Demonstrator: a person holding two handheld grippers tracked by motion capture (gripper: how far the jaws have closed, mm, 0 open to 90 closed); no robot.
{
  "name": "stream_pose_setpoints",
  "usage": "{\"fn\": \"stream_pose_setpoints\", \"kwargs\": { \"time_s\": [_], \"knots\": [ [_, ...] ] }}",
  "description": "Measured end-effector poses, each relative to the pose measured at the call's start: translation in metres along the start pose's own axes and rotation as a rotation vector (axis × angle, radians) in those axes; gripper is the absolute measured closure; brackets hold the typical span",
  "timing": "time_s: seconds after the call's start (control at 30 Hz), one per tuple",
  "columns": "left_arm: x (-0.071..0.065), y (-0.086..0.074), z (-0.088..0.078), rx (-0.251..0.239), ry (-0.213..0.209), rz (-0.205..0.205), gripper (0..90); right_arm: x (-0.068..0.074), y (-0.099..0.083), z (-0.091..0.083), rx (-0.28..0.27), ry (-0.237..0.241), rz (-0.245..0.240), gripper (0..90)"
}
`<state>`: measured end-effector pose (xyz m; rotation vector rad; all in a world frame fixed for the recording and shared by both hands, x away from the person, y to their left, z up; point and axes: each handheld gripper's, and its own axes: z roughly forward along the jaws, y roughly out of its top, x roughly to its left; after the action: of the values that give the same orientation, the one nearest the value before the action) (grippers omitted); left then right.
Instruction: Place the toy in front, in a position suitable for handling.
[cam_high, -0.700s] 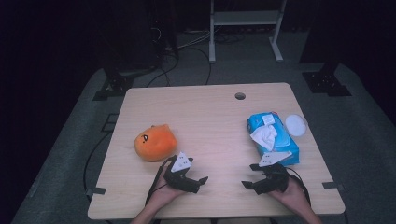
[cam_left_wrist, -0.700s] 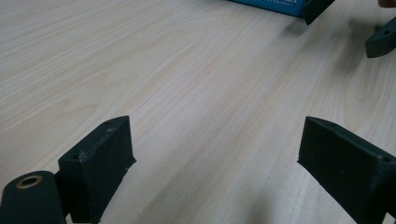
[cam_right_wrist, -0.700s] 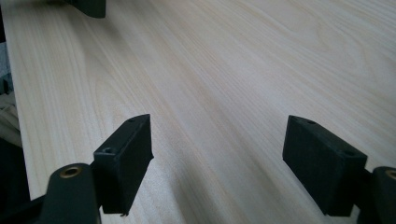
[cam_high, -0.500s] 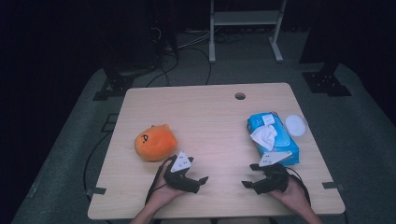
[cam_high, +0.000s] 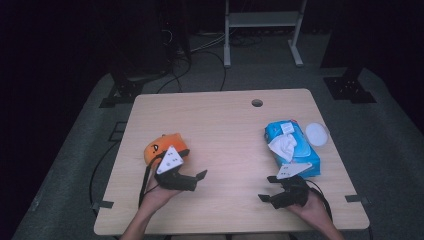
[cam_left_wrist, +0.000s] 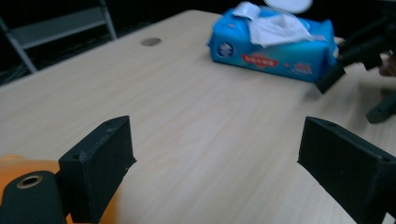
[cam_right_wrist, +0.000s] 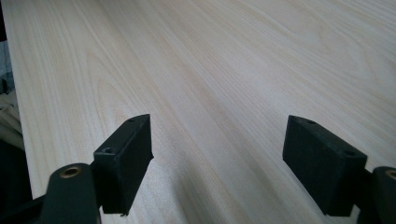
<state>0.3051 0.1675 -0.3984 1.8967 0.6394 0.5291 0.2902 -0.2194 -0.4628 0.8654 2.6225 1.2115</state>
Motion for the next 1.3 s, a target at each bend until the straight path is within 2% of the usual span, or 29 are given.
{"fn": "stream_pose_setpoints", "kwargs": {
  "time_s": [0.1,0.17,0.2,0.37,0.57,0.77,0.87,1.03,1.2,1.3],
  "knots": [
    [0.016,0.004,-0.015,-0.027,0.059,-0.004,9.5,0.000,0.000,0.000,0.000,0.000,0.000,22.8],
    [0.021,0.005,-0.019,-0.034,0.072,-0.008,9.5,0.000,0.000,0.000,0.002,0.000,0.000,22.9],
    [0.030,0.005,-0.027,-0.044,0.096,-0.015,9.5,0.000,0.000,0.000,0.003,-0.001,0.001,22.9],
    [0.044,0.003,-0.036,-0.063,0.124,-0.024,9.2,0.000,0.000,-0.001,-0.008,-0.002,0.014,22.8],
    [0.065,-0.006,-0.035,-0.030,0.143,-0.033,8.6,-0.001,0.000,0.000,-0.006,-0.003,0.021,22.8],
    [0.093,-0.020,-0.033,0.008,0.163,-0.084,8.6,0.000,0.000,0.000,-0.003,-0.005,0.019,22.8],
    [0.104,-0.028,-0.031,0.023,0.148,-0.115,8.6,0.000,0.000,0.000,-0.002,-0.004,0.018,22.8],
    [0.112,-0.036,-0.025,0.041,0.122,-0.145,8.6,0.000,0.000,0.000,0.000,-0.004,0.018,22.8],
    [0.114,-0.046,-0.012,0.124,0.086,-0.154,8.6,0.001,0.000,0.000,0.001,-0.005,0.012,22.8],
    [0.113,-0.052,-0.008,0.122,0.076,-0.149,8.6,0.001,0.000,0.000,0.003,-0.005,0.009,22.8]
  ]
}}
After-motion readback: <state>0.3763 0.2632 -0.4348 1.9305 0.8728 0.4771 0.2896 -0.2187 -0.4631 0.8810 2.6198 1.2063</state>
